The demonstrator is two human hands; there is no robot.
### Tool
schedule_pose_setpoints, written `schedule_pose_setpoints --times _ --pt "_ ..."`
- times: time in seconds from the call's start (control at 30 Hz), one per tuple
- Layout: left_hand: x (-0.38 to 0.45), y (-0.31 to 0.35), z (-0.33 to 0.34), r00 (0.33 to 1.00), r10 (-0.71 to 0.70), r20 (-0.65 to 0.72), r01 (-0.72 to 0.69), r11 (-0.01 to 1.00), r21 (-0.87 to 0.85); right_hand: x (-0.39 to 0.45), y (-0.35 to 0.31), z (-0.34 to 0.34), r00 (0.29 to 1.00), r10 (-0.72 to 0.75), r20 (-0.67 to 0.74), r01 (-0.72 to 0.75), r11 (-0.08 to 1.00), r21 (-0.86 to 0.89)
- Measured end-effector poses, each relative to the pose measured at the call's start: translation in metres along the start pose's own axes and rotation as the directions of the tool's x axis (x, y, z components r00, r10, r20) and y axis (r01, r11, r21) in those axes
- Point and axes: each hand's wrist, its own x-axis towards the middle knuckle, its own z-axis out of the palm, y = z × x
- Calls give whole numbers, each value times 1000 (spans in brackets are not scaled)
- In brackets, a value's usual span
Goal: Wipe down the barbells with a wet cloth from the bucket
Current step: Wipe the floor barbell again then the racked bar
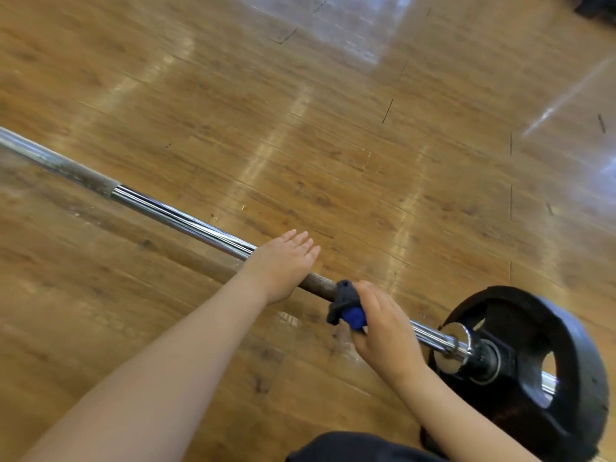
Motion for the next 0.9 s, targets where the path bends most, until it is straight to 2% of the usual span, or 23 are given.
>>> schedule_pose_setpoints --times 0.13,0.23,0.37,0.47,0.6,0.67,0.73,0.9 --pt "1 -2 2 1000 -18 -16 18 1000 -8 -30 20 -17 984 176 -11 -175 984 40" --pt "2 -3 3 1000 -17 2 17 1000 -4 -25 11 -14 980 196 17 -197 980 14" --pt "0 -4 0 1000 -21 2 21 1000 -15 4 -9 -8 994 104 30 -104 995 -13" --pt "-3 -7 2 1000 -7 -8 7 1000 -19 37 -33 1 999 -34 33 35 999 -24" --pt "-23 -33 13 986 -162 -44 162 987 1 76 -68 25 995 -97 13 97 995 30" --pt "-28 -47 17 980 -196 -39 197 980 37 78 -67 31 993 -119 17 119 993 15" --pt "-29 -53 17 981 -186 -47 188 981 51 71 -57 31 988 -153 11 153 988 1" --pt "-27 -55 24 972 -103 -212 125 988 94 57 -45 27 976 -217 -37 216 976 -29"
